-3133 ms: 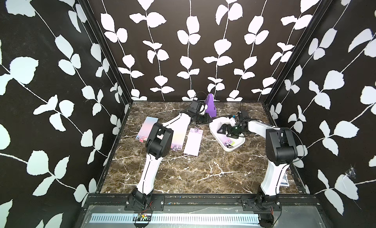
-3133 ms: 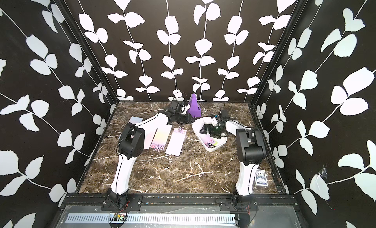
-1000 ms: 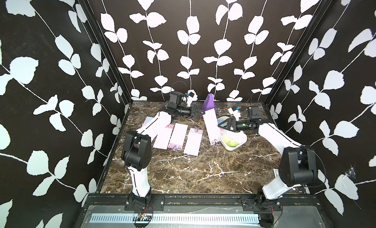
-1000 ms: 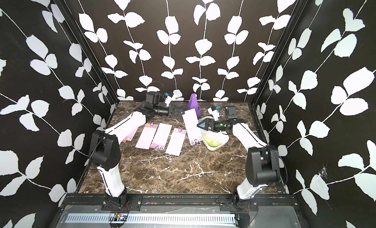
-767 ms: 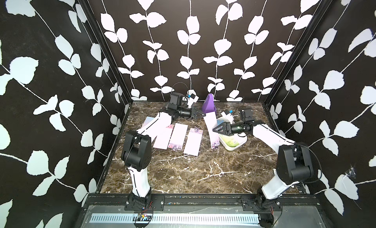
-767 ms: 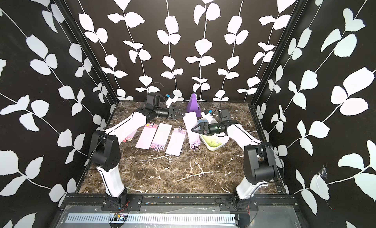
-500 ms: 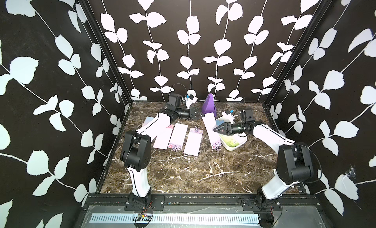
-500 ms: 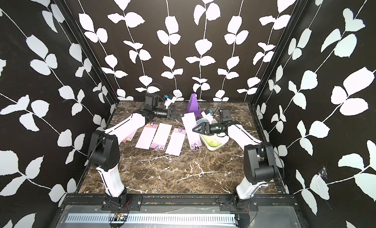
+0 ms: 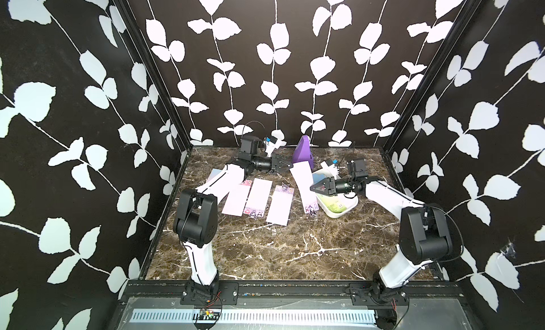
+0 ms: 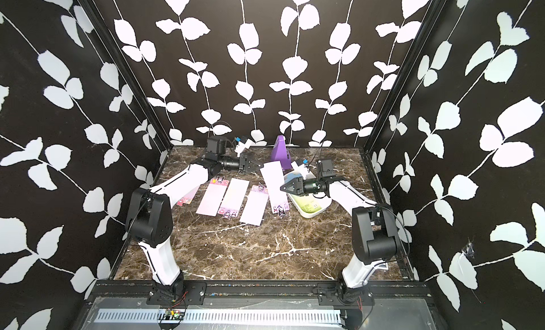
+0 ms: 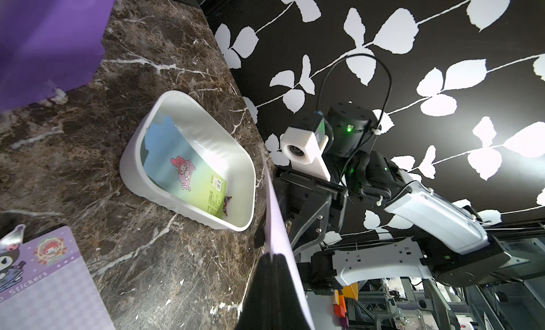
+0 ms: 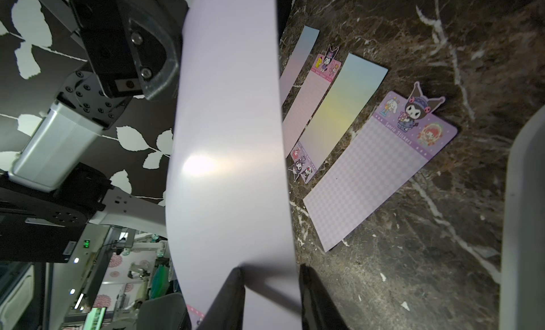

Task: Take the stickers out of the storage box
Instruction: Pick up the sticker from the storage box.

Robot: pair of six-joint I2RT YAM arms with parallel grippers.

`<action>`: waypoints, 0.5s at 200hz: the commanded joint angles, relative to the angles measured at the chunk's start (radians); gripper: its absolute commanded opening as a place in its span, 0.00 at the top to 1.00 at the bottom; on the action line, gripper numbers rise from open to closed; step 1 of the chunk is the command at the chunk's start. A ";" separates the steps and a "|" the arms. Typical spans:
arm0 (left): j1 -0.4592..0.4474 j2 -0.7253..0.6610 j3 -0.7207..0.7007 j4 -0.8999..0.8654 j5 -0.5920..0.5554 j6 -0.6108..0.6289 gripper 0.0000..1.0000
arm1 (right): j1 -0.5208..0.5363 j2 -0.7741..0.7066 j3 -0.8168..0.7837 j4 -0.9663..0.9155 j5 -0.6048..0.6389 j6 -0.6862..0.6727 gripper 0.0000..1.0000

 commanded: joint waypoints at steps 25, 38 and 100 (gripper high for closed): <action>0.000 -0.038 -0.020 -0.019 -0.039 0.042 0.97 | -0.001 0.016 -0.001 0.007 -0.025 -0.007 0.93; 0.001 -0.033 -0.020 -0.022 -0.044 0.043 0.95 | -0.001 0.023 0.001 -0.011 -0.025 -0.017 0.96; 0.007 -0.022 -0.016 -0.056 -0.080 0.071 0.85 | -0.001 0.056 -0.002 -0.086 0.008 -0.061 1.00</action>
